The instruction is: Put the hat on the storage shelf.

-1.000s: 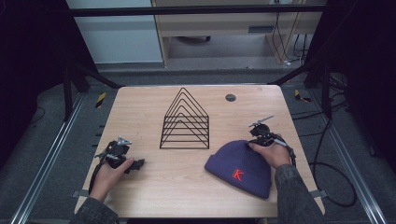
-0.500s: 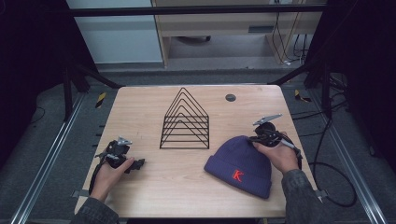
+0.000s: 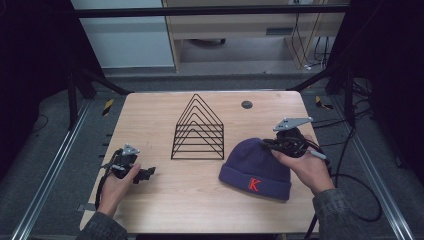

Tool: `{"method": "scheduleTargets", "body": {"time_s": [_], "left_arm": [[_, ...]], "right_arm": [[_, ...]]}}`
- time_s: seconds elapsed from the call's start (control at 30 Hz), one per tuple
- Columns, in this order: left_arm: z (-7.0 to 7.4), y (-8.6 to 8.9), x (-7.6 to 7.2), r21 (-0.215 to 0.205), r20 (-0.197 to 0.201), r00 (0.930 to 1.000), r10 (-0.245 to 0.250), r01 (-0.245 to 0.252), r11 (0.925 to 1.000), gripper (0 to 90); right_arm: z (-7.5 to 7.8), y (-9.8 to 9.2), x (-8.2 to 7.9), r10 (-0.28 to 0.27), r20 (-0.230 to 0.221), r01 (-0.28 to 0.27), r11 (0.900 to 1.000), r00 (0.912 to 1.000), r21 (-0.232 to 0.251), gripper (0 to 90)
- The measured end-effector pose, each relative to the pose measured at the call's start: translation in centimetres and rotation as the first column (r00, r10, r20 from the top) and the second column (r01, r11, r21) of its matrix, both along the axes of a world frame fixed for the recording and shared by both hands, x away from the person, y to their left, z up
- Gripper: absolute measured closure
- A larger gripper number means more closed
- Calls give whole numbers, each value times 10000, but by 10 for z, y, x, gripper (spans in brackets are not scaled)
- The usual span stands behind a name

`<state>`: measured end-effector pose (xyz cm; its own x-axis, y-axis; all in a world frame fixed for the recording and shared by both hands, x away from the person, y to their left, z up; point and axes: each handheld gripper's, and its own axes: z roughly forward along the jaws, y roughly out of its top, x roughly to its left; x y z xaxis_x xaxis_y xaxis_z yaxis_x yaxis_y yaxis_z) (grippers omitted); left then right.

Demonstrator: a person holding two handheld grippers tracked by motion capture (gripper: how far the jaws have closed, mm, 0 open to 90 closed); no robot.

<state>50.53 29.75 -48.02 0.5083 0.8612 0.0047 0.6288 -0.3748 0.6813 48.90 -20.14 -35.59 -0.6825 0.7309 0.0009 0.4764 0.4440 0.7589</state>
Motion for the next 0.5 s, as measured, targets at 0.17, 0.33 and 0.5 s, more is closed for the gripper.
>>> {"method": "scheduleTargets", "body": {"time_s": [0.17, 0.33, 0.5], "left_arm": [[12, 0, -7, -341, 673, 9977, -92, 116, 9994, 55], [25, -4, -9, -910, 972, 9951, -165, 254, 9955, 60], [44, -9, -3, -1077, 1138, 9932, -235, 358, 9935, 65]], "right_arm": [[23, 1, -9, 434, 553, -435, 9991, 9975, -1, 804], [40, -4, -7, 564, 909, -569, 9984, 9943, 32, 804], [52, -11, 2, 460, 1099, -477, 9988, 9929, 125, 804]]}}
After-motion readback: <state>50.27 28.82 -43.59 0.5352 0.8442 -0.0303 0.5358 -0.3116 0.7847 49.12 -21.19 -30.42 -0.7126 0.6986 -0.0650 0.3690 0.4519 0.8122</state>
